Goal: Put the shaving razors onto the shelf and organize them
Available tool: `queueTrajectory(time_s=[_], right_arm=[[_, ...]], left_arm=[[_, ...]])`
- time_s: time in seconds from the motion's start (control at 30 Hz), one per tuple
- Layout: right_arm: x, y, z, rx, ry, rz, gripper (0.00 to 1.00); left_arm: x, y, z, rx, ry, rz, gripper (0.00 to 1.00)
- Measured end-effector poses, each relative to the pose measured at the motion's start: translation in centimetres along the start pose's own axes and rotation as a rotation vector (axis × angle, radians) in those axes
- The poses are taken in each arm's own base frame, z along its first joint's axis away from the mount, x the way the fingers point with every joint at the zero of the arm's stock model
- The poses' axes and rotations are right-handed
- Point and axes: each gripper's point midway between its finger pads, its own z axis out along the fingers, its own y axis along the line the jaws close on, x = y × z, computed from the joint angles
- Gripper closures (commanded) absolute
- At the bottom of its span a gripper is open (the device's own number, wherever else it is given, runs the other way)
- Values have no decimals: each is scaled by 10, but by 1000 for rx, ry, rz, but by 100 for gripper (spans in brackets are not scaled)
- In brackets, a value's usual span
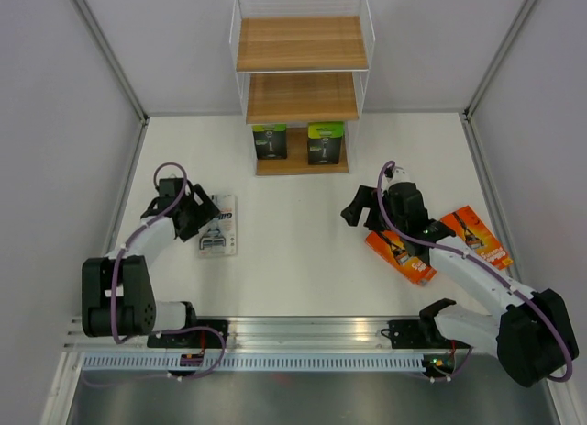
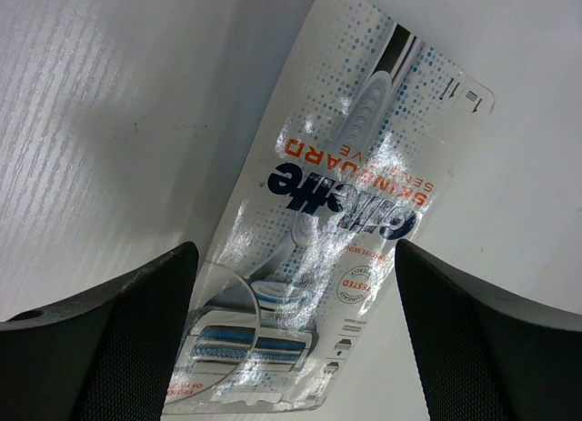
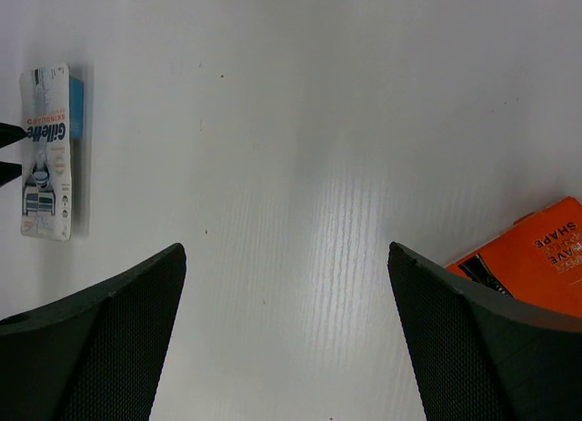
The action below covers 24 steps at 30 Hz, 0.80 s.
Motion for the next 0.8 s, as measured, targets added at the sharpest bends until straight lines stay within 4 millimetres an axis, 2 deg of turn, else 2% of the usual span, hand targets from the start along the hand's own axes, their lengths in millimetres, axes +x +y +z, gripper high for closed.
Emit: queueTrajectory(time_s=[0.1, 0.27, 0.3, 0.4, 0.43, 0.47, 0.5, 0.57, 0.6, 0.8], right_arm=[[0, 1, 0, -3, -1, 1, 2], [-2, 1, -1, -5, -6, 0, 2], [-2, 2, -1, -6, -8, 0, 2], [-2, 2, -2, -8, -10, 0, 2], [-2, 2, -2, -7, -9, 0, 2], [-2, 2, -2, -7, -9, 0, 2], [-3, 2, -2, -5, -12, 0, 2], [-3, 1, -3, -1, -15, 0, 2], [-4, 1, -4, 2, -17, 0, 2], [-6, -3, -9, 24, -31, 1, 2]], left_arm=[[5, 3, 9, -7, 19, 3, 7], [13, 8, 13, -4, 22, 13, 25], [14, 8, 14, 4, 19, 14, 26], [18, 4, 15, 51, 12, 12, 51], [20, 2, 15, 66, 15, 15, 62], [22, 1, 16, 79, 17, 12, 65], [23, -3, 15, 105, 17, 13, 77], [19, -12, 13, 158, -6, 19, 80], [16, -17, 12, 182, -19, 22, 97], [1, -38, 10, 297, -97, 19, 98]])
